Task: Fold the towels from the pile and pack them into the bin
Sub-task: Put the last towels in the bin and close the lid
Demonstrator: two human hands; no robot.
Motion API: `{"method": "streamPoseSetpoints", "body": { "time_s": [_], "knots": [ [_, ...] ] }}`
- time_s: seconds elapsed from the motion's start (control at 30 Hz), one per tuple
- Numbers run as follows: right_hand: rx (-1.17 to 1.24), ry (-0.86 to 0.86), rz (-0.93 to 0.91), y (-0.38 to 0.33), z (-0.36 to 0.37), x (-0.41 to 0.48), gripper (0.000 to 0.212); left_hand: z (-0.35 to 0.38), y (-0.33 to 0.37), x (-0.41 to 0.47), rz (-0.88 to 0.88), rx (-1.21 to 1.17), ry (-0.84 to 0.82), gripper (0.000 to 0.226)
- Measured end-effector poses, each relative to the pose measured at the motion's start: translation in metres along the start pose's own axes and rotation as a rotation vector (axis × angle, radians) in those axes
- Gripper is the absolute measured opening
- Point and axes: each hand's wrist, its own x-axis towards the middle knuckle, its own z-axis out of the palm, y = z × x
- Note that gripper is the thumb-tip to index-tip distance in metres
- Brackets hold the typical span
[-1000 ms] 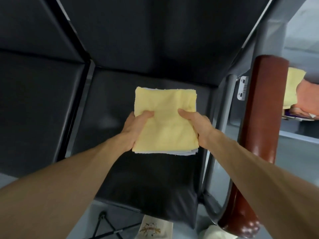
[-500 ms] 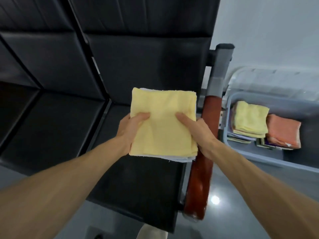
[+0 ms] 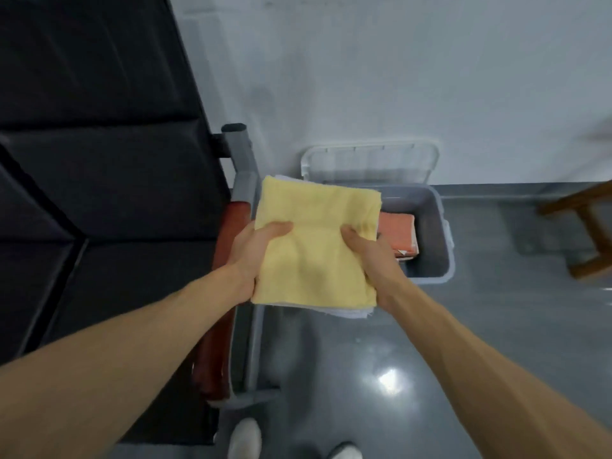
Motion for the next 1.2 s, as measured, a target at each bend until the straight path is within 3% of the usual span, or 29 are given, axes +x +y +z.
{"method": "streamPoseSetpoints", "body": {
  "time_s": [0.07,0.17,0.33,0.47,0.57,0.77,0.93,1.2],
  "knots": [
    [0.014,0.0,-0.001,-0.007,-0.023,-0.002,0.078,0.024,-0.001,0.002,-0.025,0.007,-0.031,0.048],
    [0.007,0.019,0.007,-0.024,-0.05,0.008,0.072,0.053,0.007,0.014,-0.066,0.015,-0.084,0.051],
    [-0.002,-0.014,0.099,-0.054,-0.07,0.051,0.049,0.076,0.031,0.057,-0.126,-0.004,-0.248,0.036],
    [0.012,-0.052,0.214,-0.069,-0.071,0.114,0.035,0.09,0.044,0.126,-0.117,0.048,-0.283,0.09],
    [0.039,-0.042,0.298,-0.076,-0.066,0.172,0.044,0.103,0.046,0.188,-0.147,0.04,-0.293,0.093],
    [0.163,-0.143,0.453,-0.072,-0.085,0.244,0.038,0.132,0.04,0.257,-0.201,0.024,-0.297,0.059],
    [0.229,-0.131,0.53,-0.055,-0.132,0.289,0.049,0.178,0.019,0.299,-0.314,0.048,-0.317,0.086],
    [0.21,-0.103,0.537,-0.023,-0.238,0.372,0.048,0.291,-0.033,0.354,-0.371,0.001,-0.33,0.074]
  ]
}}
